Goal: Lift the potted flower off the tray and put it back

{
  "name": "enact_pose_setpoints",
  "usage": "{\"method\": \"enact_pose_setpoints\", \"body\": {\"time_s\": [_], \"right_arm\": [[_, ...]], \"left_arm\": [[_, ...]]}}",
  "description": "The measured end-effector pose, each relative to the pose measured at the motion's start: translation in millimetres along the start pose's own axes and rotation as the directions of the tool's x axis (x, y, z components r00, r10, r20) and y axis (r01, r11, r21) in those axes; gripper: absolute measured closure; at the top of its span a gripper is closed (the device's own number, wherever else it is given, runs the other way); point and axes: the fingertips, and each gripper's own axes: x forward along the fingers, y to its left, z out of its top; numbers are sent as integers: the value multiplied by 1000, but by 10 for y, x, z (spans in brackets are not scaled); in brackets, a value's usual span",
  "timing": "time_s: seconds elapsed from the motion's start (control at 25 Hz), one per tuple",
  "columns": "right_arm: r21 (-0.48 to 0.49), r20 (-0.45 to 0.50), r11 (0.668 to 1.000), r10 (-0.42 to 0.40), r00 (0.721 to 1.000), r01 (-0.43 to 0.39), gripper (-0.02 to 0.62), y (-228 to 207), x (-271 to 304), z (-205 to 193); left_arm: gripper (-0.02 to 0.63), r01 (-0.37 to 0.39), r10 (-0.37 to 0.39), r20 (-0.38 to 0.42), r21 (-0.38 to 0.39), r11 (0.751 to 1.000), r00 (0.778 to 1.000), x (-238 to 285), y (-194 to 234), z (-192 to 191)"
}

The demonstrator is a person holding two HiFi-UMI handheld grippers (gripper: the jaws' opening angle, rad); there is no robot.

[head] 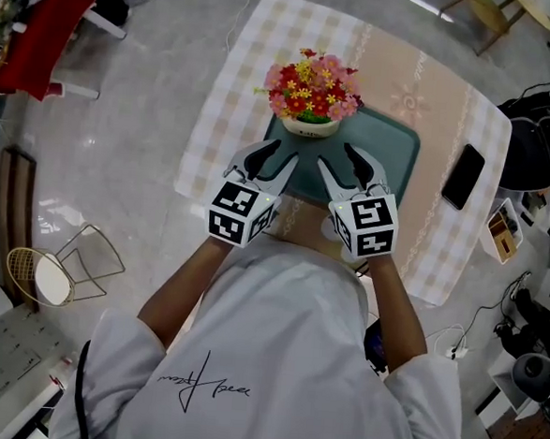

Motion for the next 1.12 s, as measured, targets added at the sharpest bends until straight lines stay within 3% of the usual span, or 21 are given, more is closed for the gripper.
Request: {"method": "enact_pose_setpoints", "body": {"time_s": [0.8,1.12], "right_arm": [[-32,-48,998,46,998,-47,336,-214,410,-47],[-45,-67,998,48,997,-51,324,-292,547,-62]], "left_arm": [[430,-50,50,-49,7,999,998,391,321,4],[383,-41,40,-84,0,999,996,511,402,-44]]}}
